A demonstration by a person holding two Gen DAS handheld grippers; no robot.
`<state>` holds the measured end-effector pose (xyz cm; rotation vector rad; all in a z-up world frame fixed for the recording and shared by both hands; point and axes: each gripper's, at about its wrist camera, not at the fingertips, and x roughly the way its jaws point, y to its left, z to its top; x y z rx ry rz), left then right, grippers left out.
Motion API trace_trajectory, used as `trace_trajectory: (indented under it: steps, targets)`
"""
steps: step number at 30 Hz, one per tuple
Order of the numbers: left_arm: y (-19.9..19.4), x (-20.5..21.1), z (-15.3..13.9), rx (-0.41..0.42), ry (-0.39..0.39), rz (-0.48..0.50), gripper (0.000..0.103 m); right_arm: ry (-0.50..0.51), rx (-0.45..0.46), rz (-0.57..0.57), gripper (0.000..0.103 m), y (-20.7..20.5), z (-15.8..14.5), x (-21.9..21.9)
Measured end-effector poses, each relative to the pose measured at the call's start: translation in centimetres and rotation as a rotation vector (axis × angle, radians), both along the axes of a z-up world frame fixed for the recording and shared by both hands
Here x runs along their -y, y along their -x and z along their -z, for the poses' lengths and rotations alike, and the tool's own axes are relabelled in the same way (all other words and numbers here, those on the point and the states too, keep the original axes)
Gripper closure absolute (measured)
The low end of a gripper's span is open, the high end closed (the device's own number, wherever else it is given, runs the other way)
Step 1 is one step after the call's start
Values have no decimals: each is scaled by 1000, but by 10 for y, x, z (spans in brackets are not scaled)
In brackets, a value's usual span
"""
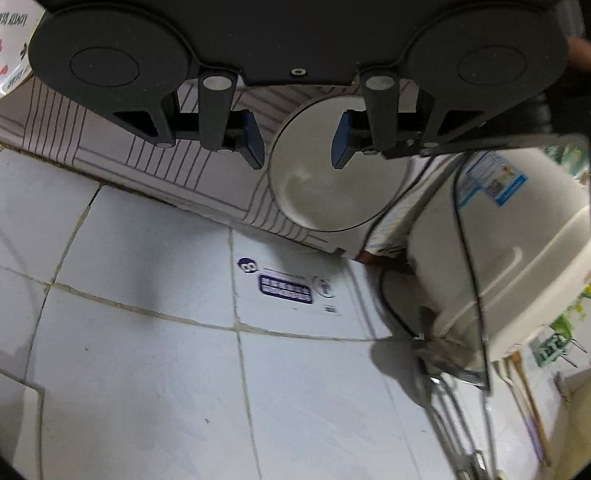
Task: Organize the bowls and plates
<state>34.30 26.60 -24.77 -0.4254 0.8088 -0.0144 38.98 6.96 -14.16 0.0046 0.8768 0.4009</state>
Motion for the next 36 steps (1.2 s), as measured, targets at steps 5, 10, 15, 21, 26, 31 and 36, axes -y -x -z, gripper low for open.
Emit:
trace_trajectory:
  steps: [5,10,15,21,26,31,36]
  targets:
    - [0,1,6,1,23,11,83,62,-35,-7,62,-17,12,-8]
    - [-2,0,10,-14,86,4,88,54,-118,5,70,-33,30,-8]
    - [-3,-2,9,-42,114,-11,87,35,-155,25,88,-39,40,-9]
    - [13,2,-2,-61,108,36,87,71,-51,-11,89,-20,27,-12]
    - [36,13,-28,-27,65,73,87,25,12,2,89,4,2,0]
    - [58,27,-56,-1,29,116,87,-17,63,40,89,37,-19,16]
    - [82,46,-80,20,3,160,87,-72,102,88,88,74,-36,38]
